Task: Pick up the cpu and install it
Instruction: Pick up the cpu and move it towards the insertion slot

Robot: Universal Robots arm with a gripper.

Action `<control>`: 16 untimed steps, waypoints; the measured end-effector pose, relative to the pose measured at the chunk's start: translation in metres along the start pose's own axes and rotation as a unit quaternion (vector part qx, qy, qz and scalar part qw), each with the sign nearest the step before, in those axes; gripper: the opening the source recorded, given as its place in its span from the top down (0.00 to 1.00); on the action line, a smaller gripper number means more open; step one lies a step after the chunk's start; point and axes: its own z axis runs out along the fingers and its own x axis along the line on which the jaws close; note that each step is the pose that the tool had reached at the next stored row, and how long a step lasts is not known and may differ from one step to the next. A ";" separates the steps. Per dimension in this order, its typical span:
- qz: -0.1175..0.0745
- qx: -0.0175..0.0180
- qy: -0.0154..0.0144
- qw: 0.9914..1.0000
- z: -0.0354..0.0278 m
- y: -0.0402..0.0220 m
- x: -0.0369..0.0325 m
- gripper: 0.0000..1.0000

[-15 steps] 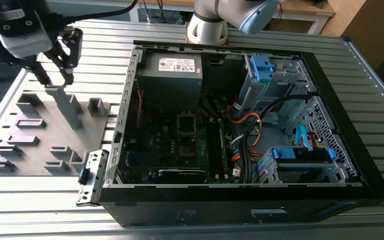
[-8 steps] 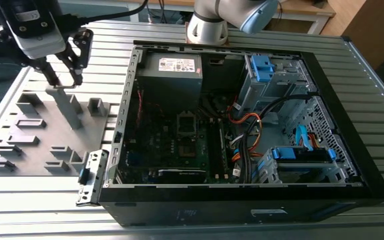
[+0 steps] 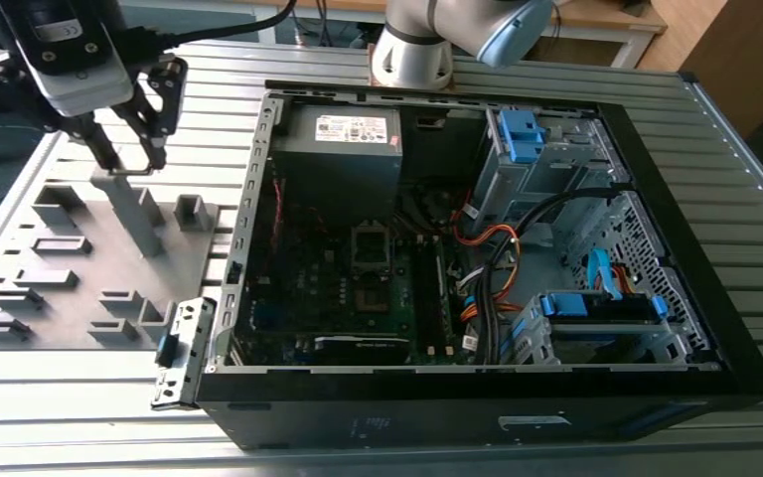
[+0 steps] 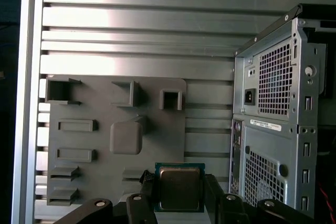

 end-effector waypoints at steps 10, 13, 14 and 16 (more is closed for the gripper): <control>0.000 0.000 0.000 1.000 -0.0021 0.0000 0.0000 0.53; 0.000 0.000 0.000 1.000 -0.0021 0.0000 0.0000 0.53; 0.000 0.000 0.000 1.000 -0.0022 0.0000 -0.0002 0.53; 0.000 0.000 0.000 1.000 -0.0022 0.0000 -0.0009 0.53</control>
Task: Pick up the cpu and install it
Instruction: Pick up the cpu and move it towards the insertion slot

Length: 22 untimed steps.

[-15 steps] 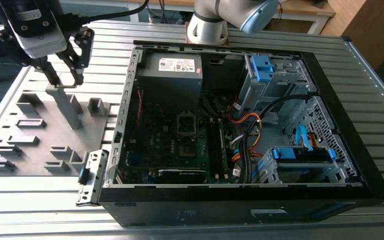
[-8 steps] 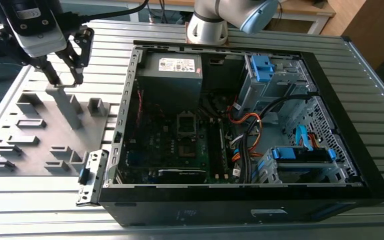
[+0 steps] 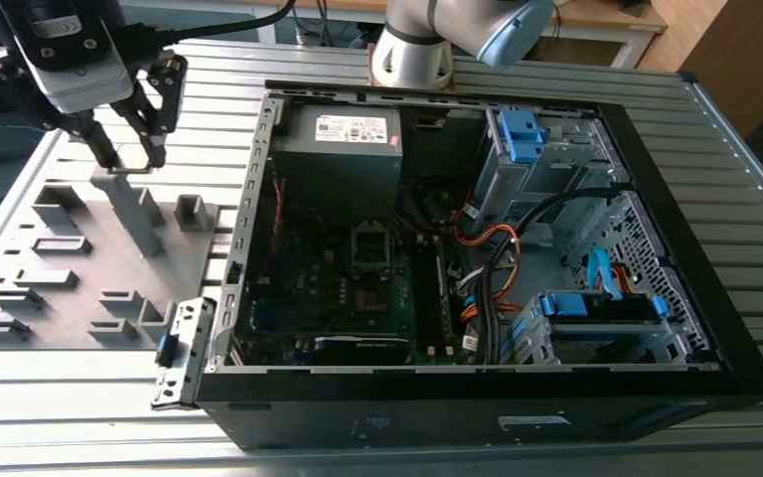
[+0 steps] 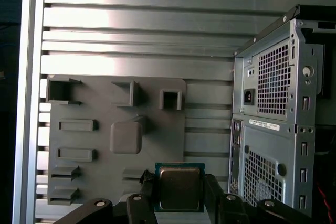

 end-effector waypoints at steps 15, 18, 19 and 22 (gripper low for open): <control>0.000 0.000 0.001 1.000 0.0003 -0.0036 -0.0301 0.53; 0.000 0.000 0.002 1.000 0.0004 -0.0048 -0.0383 0.53; 0.000 0.000 0.002 1.000 0.0004 -0.0052 -0.0412 0.53; 0.000 0.000 0.003 1.000 0.0005 -0.0064 -0.0515 0.53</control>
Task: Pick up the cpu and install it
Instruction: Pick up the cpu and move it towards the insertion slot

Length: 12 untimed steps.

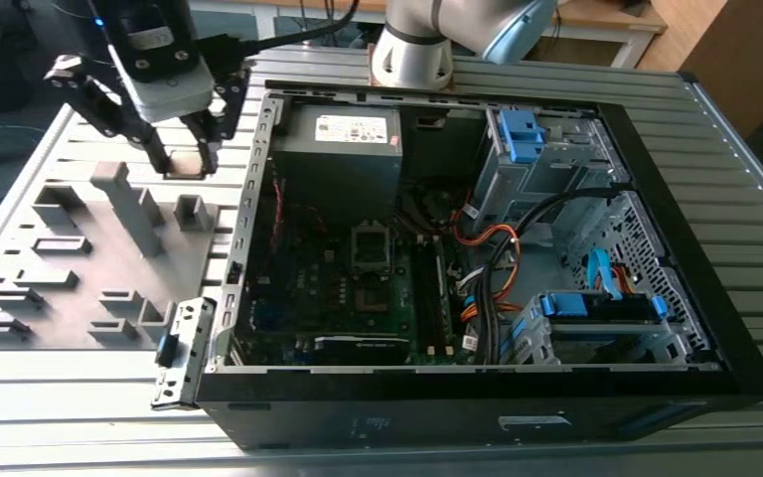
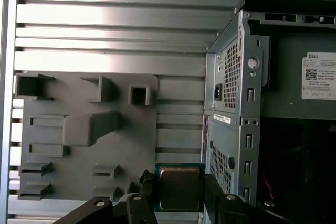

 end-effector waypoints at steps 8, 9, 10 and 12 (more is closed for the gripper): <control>0.000 0.000 0.005 1.000 -0.0001 -0.0054 -0.0406 0.53; 0.000 0.000 0.005 1.000 -0.0001 -0.0058 -0.0440 0.53; 0.000 0.000 0.006 1.000 -0.0001 -0.0062 -0.0470 0.53; 0.000 0.000 0.007 1.000 -0.0001 -0.0071 -0.0532 0.53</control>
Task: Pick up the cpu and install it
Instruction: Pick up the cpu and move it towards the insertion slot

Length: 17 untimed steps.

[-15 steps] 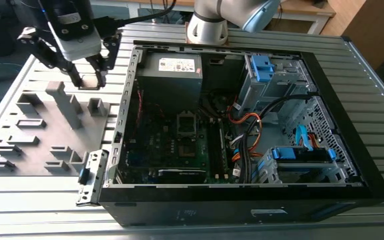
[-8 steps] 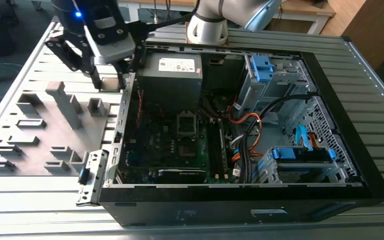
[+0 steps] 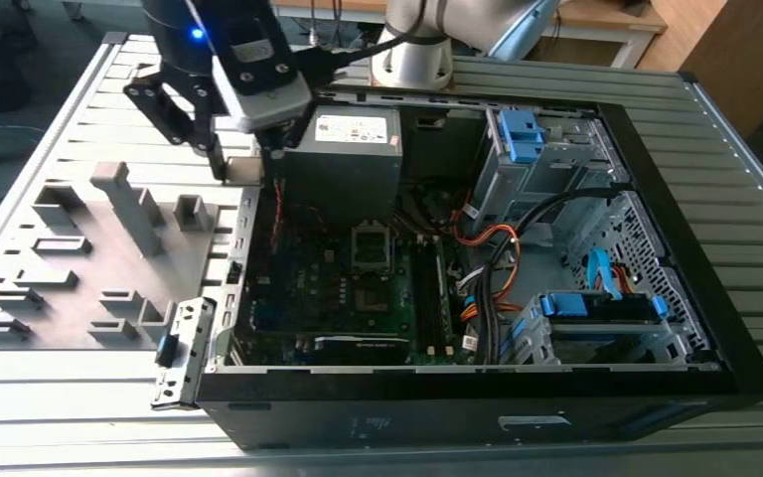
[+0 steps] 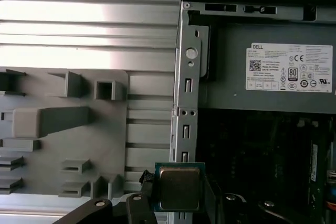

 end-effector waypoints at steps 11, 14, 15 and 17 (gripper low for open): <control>0.000 0.000 0.005 1.000 -0.0004 -0.0037 -0.0312 0.53; 0.000 0.000 0.006 1.000 -0.0006 -0.0048 -0.0402 0.53; 0.000 0.000 0.007 1.000 -0.0006 -0.0051 -0.0434 0.53; 0.000 0.000 0.008 1.000 -0.0007 -0.0059 -0.0501 0.53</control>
